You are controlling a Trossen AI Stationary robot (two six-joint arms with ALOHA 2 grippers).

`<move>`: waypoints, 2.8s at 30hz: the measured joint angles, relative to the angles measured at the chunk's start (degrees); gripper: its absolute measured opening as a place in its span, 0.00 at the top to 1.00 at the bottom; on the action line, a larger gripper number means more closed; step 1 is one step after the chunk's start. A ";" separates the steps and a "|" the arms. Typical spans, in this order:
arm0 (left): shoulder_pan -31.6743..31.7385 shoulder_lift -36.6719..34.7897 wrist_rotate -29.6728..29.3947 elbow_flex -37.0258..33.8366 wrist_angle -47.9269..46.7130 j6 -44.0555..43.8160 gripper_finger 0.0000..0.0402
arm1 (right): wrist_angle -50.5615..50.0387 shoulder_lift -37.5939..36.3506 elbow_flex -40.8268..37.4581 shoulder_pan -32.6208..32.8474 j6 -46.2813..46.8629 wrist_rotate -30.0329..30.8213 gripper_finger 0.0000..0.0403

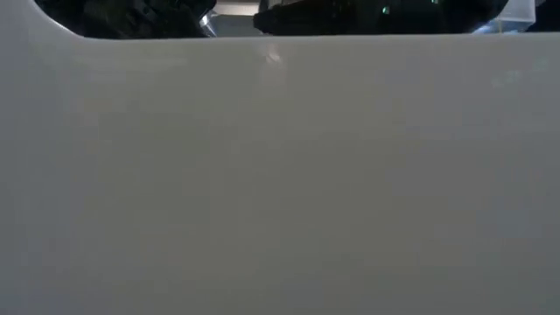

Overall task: Sort silverware by color (type)
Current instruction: Put the blue spoon into the transparent bin

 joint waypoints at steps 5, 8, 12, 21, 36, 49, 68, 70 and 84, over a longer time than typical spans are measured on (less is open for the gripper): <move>-0.12 -4.44 -3.22 -0.03 -8.90 -2.01 0.70 | -11.72 -7.81 0.22 -0.07 -0.33 7.90 0.99; 0.00 -7.74 -6.90 -0.03 -15.90 -3.38 0.69 | -20.92 -12.92 0.16 -0.13 -0.31 14.04 0.99; -0.07 -9.20 -11.14 -0.07 -21.73 -5.96 0.70 | -32.54 -20.77 0.15 -0.18 -0.50 23.69 0.99; -0.04 -8.96 -17.44 -0.07 -22.63 -6.06 0.70 | -63.43 -33.36 2.32 -9.01 3.06 37.70 1.00; -0.07 -8.96 -19.17 -0.07 -22.61 -5.68 0.70 | -71.57 -28.97 -1.06 -37.63 3.43 37.28 1.00; -0.07 -8.94 -19.07 -0.07 -22.61 -5.83 0.70 | -65.95 -22.44 -5.57 -50.98 2.47 30.84 1.00; -6.55 -10.47 -19.24 0.07 -37.33 -21.33 0.70 | -72.34 -26.87 -5.59 -41.86 13.21 38.50 0.61; -9.00 -10.47 -19.26 1.13 -43.29 -26.79 0.70 | -72.60 -29.25 -5.60 -38.35 14.83 38.46 0.61; -32.56 -8.03 -14.20 11.74 -63.77 -71.81 0.70 | -69.13 -38.00 -5.60 -7.23 23.40 38.44 0.61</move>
